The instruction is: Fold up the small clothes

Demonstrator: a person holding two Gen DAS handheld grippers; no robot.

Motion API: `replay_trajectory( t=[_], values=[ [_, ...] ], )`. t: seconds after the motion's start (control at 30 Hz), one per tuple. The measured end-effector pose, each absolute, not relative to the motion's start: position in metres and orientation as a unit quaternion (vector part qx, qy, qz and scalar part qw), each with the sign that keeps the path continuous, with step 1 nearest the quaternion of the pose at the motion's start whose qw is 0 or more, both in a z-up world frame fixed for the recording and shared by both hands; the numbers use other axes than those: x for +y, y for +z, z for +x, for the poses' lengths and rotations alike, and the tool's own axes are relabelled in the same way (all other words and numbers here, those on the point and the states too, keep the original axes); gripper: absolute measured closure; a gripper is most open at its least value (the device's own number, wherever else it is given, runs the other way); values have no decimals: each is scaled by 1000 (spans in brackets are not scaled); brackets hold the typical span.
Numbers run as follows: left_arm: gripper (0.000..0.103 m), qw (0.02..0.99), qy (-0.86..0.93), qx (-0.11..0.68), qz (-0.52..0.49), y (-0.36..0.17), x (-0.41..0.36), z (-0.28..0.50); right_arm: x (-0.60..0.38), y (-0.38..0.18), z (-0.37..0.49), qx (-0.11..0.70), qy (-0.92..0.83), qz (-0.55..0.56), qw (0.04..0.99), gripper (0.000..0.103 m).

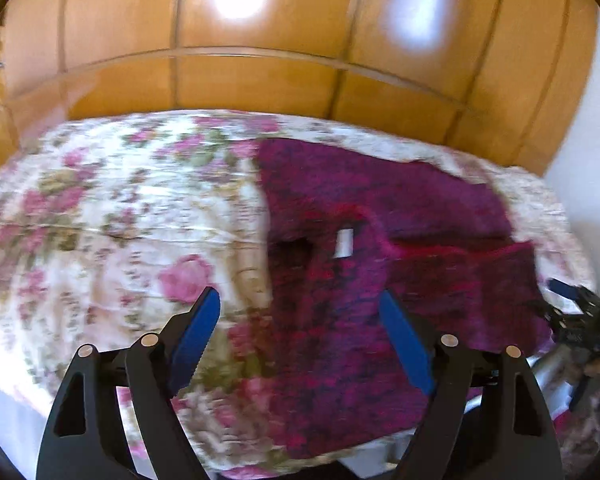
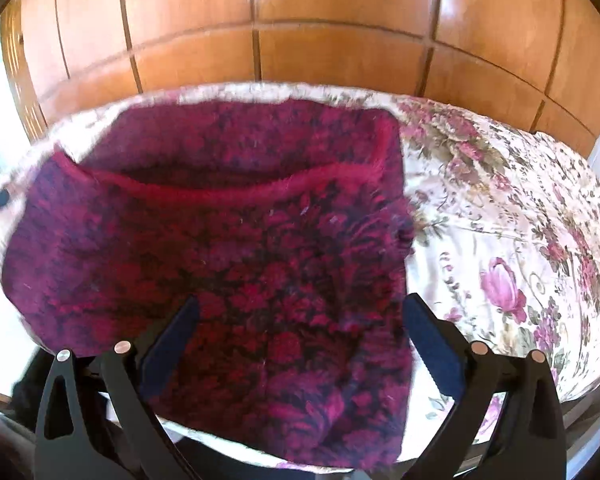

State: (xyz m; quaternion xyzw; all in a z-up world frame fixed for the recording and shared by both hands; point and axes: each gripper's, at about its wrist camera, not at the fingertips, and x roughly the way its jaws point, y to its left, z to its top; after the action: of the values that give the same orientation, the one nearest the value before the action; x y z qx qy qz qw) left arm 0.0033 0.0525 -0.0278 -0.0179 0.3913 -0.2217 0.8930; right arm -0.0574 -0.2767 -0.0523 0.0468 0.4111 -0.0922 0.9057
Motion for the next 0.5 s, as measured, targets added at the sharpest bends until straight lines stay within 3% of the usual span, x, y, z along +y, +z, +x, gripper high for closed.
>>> replay_trajectory(
  t=[0.2, 0.37, 0.5],
  values=[
    [22, 880, -263, 396, -6, -39, 29, 13, -294, -37, -47, 396, -108, 64, 910, 18],
    [38, 873, -267, 409, 4, -50, 16, 28, -303, -48, -21, 408, -115, 46, 905, 28],
    [54, 870, -277, 408, 15, -53, 10, 35, -305, -59, -11, 425, -114, 37, 897, 57]
  ],
)
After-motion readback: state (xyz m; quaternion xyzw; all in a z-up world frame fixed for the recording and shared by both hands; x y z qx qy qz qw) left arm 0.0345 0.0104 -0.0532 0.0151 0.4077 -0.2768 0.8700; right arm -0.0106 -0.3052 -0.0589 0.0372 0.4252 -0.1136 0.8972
